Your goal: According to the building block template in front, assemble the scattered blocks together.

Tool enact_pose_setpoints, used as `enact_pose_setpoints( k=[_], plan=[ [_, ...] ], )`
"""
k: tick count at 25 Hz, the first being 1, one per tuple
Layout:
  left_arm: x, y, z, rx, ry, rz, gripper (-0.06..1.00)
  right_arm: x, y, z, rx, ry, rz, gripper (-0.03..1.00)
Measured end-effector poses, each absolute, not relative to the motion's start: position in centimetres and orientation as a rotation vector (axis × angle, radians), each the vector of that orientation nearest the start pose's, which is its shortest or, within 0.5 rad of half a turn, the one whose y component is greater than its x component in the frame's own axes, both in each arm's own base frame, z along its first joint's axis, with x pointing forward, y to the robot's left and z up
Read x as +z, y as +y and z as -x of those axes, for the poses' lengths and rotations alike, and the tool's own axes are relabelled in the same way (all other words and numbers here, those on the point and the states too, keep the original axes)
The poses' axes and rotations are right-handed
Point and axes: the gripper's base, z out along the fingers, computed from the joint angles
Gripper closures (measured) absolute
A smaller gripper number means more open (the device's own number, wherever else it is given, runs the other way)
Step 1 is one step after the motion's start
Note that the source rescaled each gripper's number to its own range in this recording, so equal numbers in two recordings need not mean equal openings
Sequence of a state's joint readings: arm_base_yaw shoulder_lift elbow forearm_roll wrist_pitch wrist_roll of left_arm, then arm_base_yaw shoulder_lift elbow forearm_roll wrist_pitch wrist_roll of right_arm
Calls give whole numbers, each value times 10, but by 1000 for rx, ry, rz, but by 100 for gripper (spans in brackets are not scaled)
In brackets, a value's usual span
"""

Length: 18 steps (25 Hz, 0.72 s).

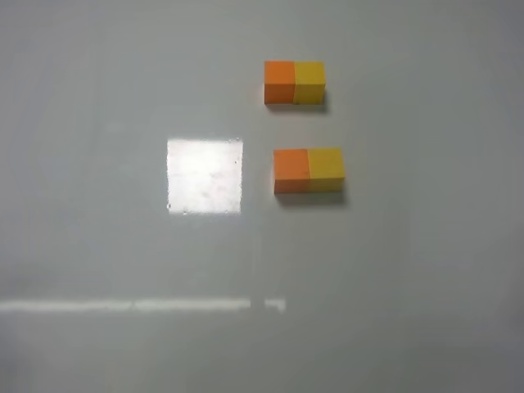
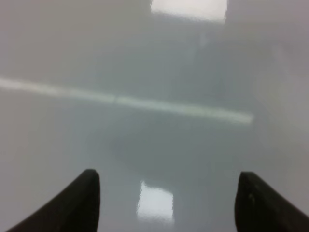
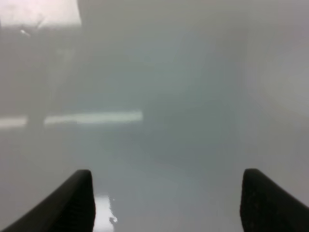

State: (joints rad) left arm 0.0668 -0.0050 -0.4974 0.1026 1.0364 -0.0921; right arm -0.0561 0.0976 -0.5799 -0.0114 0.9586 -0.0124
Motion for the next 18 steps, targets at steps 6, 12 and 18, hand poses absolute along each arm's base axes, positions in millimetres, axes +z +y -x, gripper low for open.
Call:
enact_pose_setpoints(
  k=[6,12,18],
  plan=[
    [279,8,5,106,2008,163,45,287,0,6,-57,1966,-30,35],
    [279,8,5,107,2008,162,45,279,1,5,-7,2019,50,35],
    [279,8,5,107,2008,162,45,279,1,5,5,2019,38,35]
  ],
)
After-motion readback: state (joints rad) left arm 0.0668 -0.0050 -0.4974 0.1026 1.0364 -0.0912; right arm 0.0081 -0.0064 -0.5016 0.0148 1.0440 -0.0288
